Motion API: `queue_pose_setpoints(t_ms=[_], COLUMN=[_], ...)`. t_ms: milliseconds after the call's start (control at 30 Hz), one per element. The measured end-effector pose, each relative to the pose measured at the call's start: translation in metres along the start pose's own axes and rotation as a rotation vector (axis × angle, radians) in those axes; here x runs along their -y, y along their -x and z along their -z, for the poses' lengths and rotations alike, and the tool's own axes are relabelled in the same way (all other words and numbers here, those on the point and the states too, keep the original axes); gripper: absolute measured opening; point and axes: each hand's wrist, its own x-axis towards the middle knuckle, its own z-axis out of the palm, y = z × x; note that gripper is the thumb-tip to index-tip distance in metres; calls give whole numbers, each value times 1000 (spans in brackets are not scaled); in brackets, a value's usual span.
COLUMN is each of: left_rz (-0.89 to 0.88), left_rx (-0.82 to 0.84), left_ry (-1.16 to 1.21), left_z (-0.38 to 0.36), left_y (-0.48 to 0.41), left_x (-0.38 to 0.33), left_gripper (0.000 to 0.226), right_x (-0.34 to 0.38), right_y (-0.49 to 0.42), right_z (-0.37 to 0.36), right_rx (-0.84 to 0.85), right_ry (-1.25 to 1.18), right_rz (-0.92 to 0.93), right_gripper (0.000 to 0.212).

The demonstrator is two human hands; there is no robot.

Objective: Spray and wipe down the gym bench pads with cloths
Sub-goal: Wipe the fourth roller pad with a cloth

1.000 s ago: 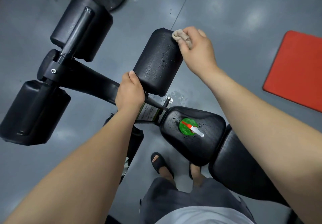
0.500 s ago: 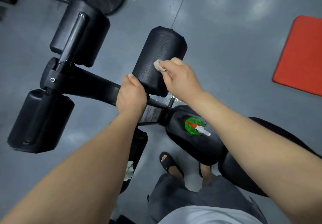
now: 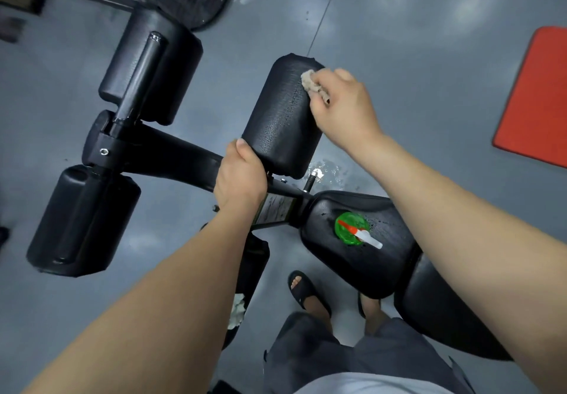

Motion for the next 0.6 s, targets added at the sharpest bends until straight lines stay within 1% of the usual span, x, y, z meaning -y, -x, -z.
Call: queue_pose_setpoints(t_ms=[100, 267, 367, 433, 533, 600], left_rz=[-7, 4, 25, 27, 13, 3], left_rx=[6, 33, 58, 58, 51, 49], left_ry=[21, 40, 38, 40, 56, 64], left_z=[0, 1, 2, 2, 2, 2], left_y=[0, 0, 0, -1, -1, 0], left_x=[1, 2, 1, 1, 2, 2], left_gripper=[48, 47, 49, 47, 40, 36], right_x=[14, 33, 27, 18, 8, 3], right_y=[27, 72, 64, 43, 6, -16], right_z=[-10, -12, -7, -3, 3, 6], right_rx=[27, 230, 264, 234, 107, 69], right_ry=[-48, -90, -17, 47, 68, 105], right_rz=[70, 222, 329, 310, 194, 105], right_gripper=[11, 24, 26, 29, 34, 33])
